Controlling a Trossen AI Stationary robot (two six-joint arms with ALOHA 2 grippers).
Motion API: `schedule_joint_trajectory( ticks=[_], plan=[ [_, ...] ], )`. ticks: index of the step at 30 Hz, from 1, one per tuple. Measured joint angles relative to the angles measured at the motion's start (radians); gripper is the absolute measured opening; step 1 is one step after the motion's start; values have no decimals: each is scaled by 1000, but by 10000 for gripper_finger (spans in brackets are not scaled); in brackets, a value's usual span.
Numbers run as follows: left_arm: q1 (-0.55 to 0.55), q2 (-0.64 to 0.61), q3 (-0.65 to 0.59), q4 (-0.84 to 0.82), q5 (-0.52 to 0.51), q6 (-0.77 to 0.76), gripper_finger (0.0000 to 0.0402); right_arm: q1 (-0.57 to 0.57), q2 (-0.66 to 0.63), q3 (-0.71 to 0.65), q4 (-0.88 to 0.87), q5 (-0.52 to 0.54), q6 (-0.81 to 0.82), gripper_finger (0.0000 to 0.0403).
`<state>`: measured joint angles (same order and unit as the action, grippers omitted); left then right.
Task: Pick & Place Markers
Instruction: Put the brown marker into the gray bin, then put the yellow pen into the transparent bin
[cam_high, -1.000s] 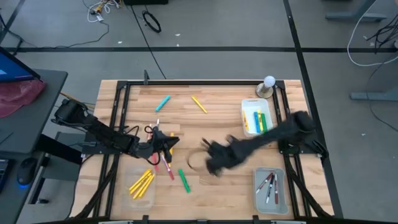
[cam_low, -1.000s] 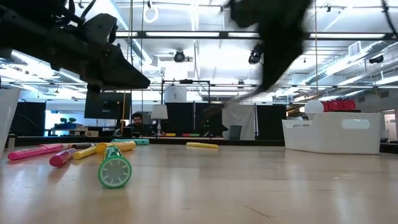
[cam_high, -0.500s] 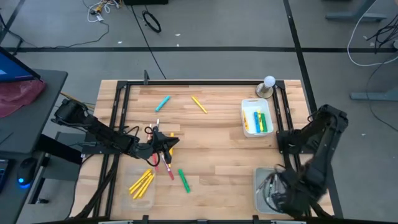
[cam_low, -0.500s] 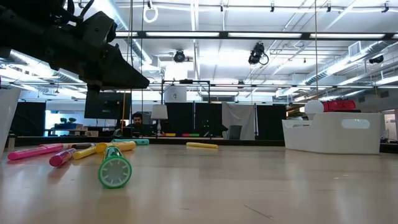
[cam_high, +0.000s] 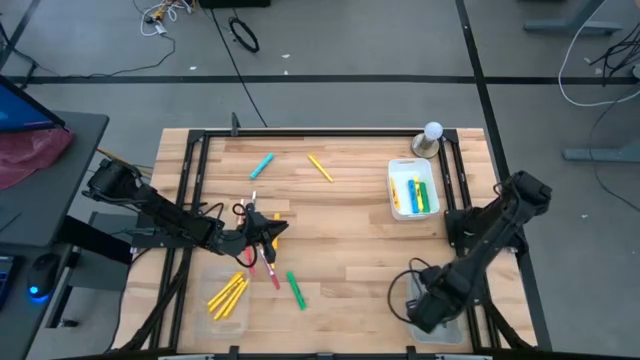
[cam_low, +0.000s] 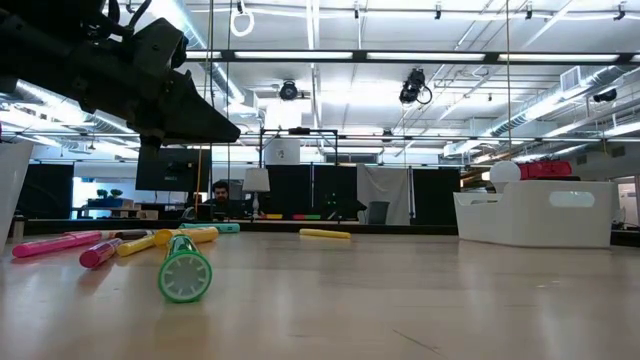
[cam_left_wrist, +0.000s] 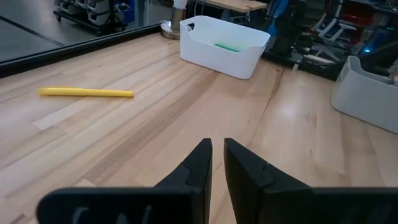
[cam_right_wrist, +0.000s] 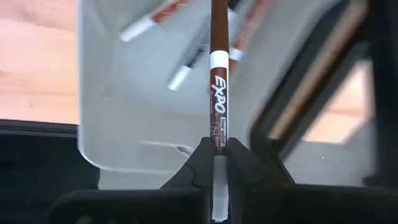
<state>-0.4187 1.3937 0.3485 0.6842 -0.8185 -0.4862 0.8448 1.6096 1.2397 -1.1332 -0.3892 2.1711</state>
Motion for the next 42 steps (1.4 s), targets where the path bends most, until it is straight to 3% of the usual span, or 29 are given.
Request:
schedule_joint_trajectory(
  ticks=[11,15,24,31,36,38,42],
  plan=[
    [0,0,0,2,0,-2,46,-19,0,-237,311,14,-32,23],
    [0,0,0,5,0,-2,46,-10,0,-256,326,51,-61,58],
    [0,0,0,7,1,-26,46,6,-63,-249,318,118,-130,179],
    [0,0,0,7,30,-42,46,5,-225,-183,263,245,-174,208],
    [0,0,0,7,31,-55,46,-8,-329,-172,235,477,-348,209],
    [0,0,0,7,31,-62,46,-22,-346,-172,222,657,-500,210],
    [3,0,0,7,31,-80,46,-69,-334,-172,237,1116,-832,210]
  ],
)
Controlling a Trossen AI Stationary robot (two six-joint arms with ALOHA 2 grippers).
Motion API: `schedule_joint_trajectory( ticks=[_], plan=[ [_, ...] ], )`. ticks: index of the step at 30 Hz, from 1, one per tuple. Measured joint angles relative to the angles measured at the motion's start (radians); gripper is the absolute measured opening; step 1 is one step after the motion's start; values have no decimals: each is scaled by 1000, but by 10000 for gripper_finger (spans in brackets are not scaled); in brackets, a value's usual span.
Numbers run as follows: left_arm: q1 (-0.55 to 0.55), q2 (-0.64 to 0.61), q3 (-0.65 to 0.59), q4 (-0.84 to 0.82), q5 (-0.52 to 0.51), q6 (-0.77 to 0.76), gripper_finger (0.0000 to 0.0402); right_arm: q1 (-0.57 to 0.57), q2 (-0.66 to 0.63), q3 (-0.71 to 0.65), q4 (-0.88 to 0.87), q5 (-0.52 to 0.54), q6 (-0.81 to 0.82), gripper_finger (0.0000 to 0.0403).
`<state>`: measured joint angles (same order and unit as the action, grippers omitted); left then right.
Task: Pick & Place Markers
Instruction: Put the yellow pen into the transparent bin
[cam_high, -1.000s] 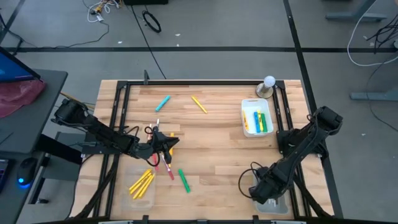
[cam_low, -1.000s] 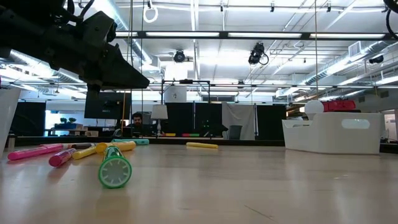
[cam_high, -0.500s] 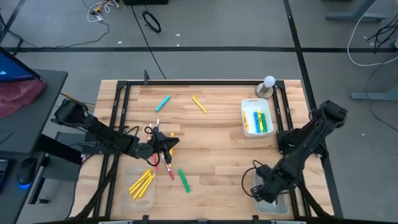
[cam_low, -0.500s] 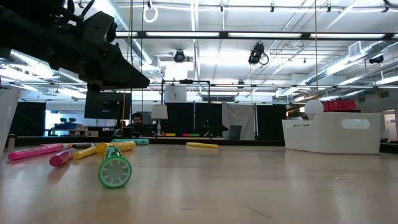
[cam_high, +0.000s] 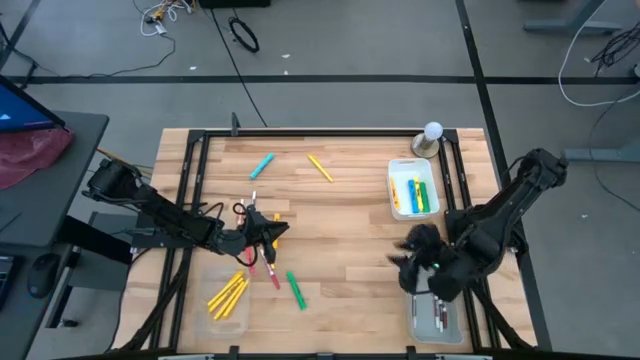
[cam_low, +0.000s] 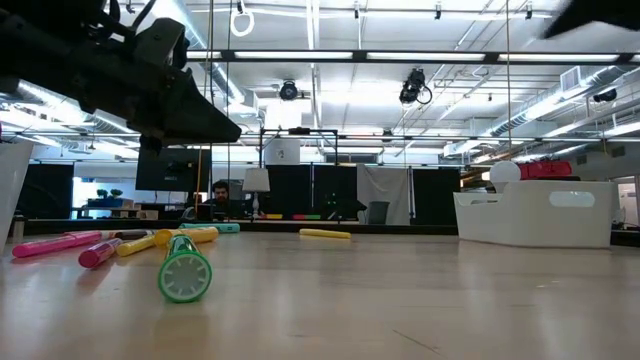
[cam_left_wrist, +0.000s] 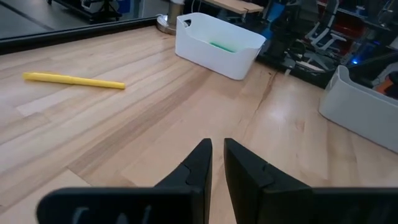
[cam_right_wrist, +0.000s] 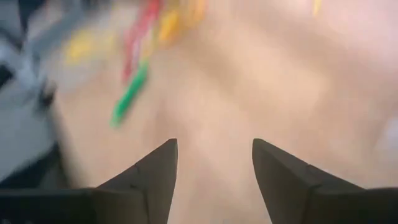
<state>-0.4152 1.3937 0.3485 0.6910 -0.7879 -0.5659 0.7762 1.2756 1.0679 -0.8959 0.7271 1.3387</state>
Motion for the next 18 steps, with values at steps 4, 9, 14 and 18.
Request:
schedule_joint_trajectory(
  ticks=[4,9,14,18],
  plan=[
    [0,0,0,0,0,0,46,-143,45,0,76,187,-228,210],
    [0,0,0,0,-3,0,46,-438,147,0,302,81,-560,210],
    [0,0,0,0,-4,0,46,-690,326,0,713,-197,-931,210],
    [0,0,0,-1,-4,0,46,-838,489,0,1009,-396,-1073,210]
  ],
)
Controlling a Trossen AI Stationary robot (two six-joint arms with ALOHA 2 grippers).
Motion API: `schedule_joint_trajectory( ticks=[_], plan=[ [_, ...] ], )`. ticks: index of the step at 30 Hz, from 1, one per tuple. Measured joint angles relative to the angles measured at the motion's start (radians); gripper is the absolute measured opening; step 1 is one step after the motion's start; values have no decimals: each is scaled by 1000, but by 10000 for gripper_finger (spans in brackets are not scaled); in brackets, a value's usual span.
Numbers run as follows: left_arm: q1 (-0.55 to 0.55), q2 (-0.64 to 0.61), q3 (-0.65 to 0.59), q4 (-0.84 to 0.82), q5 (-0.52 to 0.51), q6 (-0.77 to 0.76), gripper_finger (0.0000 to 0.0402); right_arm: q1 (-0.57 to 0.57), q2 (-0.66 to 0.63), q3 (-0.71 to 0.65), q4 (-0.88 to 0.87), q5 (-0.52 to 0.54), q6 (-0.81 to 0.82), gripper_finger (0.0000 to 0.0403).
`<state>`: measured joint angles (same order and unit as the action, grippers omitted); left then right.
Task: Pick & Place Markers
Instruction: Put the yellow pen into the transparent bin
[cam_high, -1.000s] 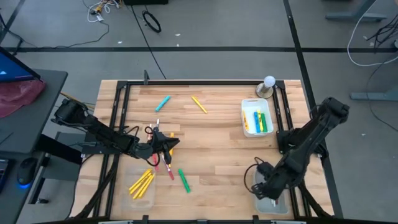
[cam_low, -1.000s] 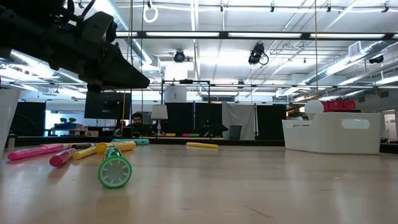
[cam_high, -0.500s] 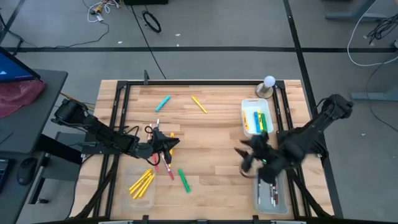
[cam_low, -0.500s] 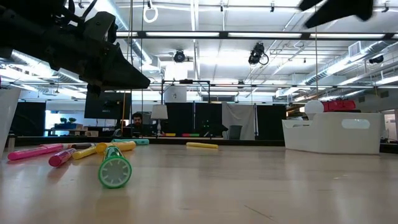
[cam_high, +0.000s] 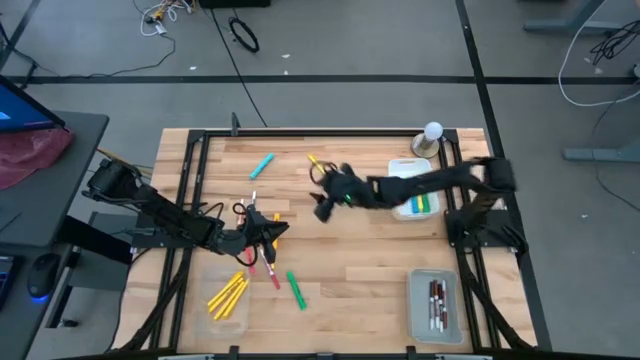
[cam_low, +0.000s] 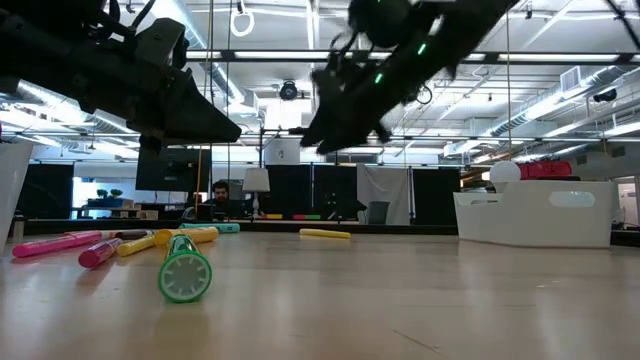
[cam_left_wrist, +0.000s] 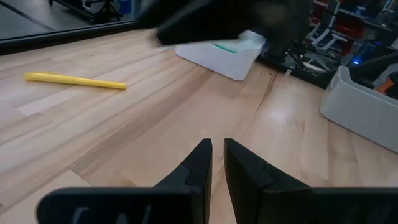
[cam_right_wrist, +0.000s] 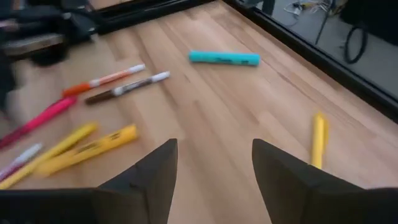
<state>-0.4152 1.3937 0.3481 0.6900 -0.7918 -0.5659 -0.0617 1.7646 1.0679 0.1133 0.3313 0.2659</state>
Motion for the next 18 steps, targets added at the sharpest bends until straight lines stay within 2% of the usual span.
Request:
schedule_joint_trajectory(
  ticks=[4,8,14,18],
  plan=[
    [0,0,0,-1,0,0,46,-104,120,0,145,-14,-51,210],
    [0,0,0,-7,0,0,46,-177,200,0,178,-7,-42,210],
    [0,0,0,-7,0,0,46,-224,297,0,184,-65,-39,210],
    [0,0,0,-7,0,0,46,-225,325,2,172,-20,-43,202]
  ],
)
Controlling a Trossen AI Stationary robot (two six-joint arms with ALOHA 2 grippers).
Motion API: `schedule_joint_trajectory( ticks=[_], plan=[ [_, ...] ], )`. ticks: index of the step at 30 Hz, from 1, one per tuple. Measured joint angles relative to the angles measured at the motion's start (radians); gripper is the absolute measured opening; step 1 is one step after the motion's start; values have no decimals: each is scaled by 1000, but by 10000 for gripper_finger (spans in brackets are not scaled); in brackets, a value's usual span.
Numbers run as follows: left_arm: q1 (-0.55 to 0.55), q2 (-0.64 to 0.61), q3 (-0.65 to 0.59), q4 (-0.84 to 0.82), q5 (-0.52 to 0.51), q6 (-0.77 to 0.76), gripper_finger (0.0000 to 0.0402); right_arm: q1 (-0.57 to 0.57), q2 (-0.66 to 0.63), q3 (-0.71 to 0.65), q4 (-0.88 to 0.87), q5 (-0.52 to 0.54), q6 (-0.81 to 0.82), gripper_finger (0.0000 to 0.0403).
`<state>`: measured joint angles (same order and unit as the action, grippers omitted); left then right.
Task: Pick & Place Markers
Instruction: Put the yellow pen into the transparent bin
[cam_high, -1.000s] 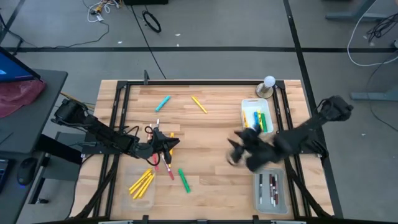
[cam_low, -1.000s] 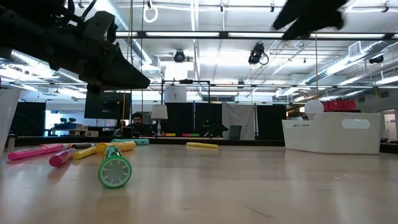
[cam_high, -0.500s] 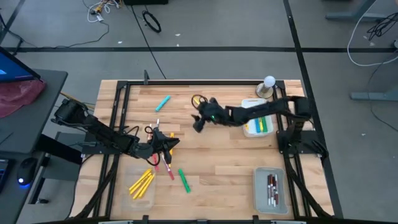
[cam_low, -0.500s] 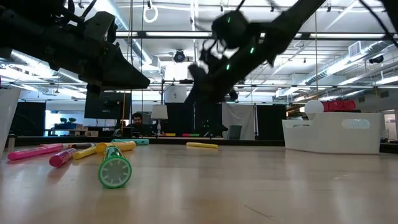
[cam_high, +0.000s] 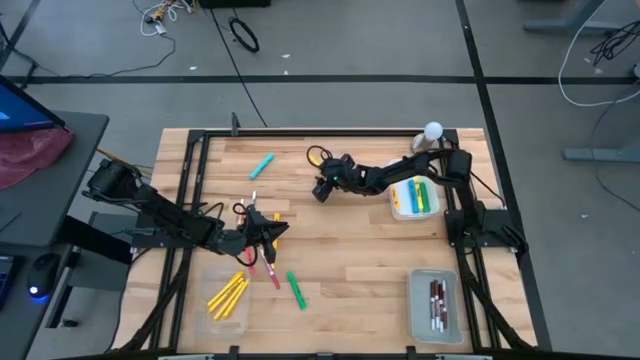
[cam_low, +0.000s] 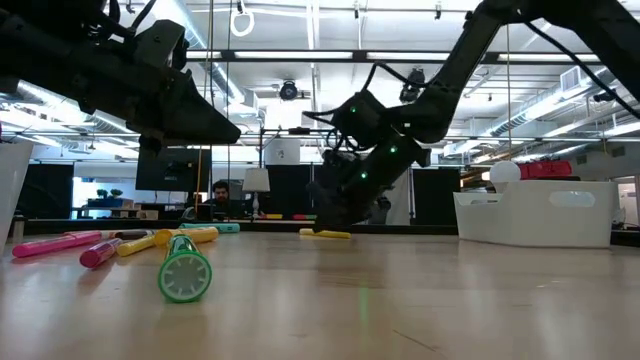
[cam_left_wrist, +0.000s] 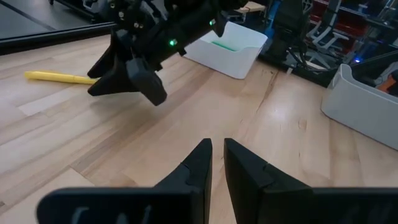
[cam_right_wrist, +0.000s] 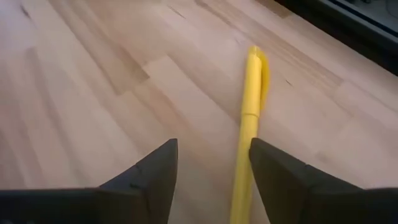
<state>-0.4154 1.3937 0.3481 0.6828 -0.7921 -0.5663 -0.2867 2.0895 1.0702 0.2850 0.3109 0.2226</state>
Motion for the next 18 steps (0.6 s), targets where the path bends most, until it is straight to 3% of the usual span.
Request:
schedule_joint_trajectory(
  ticks=[5,14,18],
  plan=[
    [0,0,0,0,0,-6,46,-1,7,5,-85,-8,10,158],
    [-8,0,0,1,19,-21,46,48,3,7,-211,-16,52,19],
    [-32,-5,0,1,34,-20,46,141,-18,1,-265,61,93,23]
  ],
)
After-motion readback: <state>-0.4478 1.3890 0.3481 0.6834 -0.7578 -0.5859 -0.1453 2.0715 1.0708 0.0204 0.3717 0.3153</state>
